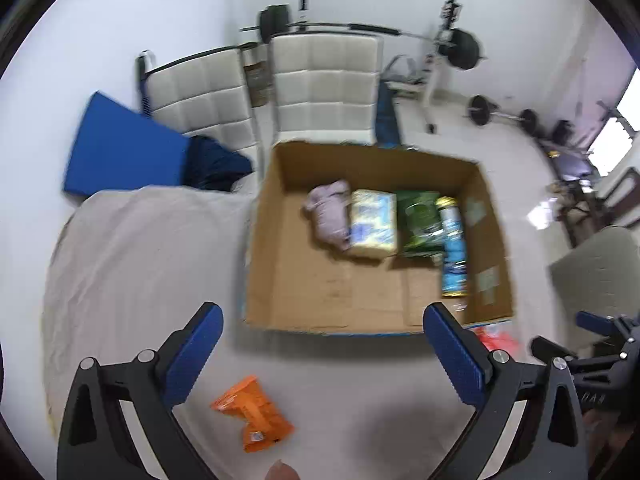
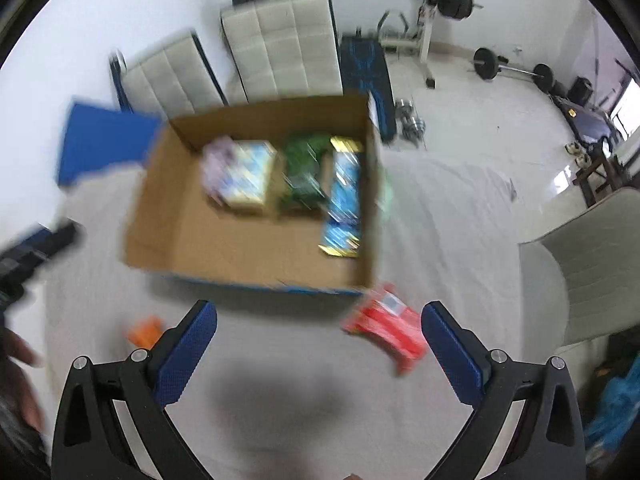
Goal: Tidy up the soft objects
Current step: 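Grasp the orange snack bag with the left tool while the right tool grasps the red snack bag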
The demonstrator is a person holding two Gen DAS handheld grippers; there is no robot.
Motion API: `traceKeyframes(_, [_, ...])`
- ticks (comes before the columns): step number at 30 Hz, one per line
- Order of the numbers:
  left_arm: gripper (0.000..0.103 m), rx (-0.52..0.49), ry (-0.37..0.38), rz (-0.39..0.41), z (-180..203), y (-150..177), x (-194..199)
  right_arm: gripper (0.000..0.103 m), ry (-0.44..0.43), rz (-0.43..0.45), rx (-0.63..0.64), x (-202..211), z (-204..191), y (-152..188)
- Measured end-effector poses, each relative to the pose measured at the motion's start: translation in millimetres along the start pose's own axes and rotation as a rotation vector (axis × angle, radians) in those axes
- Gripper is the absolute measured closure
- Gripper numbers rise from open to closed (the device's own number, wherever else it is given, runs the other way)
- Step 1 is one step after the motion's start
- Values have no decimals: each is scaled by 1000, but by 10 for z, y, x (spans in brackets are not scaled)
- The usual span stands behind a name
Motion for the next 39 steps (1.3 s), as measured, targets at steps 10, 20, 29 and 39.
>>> traceKeyframes(10, [0, 164, -68, -187, -189, 485, -894, 0, 97, -357, 111, -1590, 596, 126])
traceKeyframes(20, [0, 308, -56, -323, -683, 881, -1232, 34, 91, -401, 54, -1768, 640, 316])
traceKeyframes(29, [1, 528, 31, -513, -1367, 1344, -1675, 36, 20, -465, -18, -1740, 421, 810])
traceKeyframes(39, [12, 387, 90, -618, -1026, 1450, -2136, 34, 18, -467, -71, -1743, 179, 874])
Point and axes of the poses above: each gripper's, at about its wrist camera, not at the fingertips, and x roughly against the way its jaws point, z to its right, y to its underside, the point moved 7 cm from there along -x, roughly the way its jaws point, and after that the axes turned 12 degrees about -z, right-handed, at the moved point
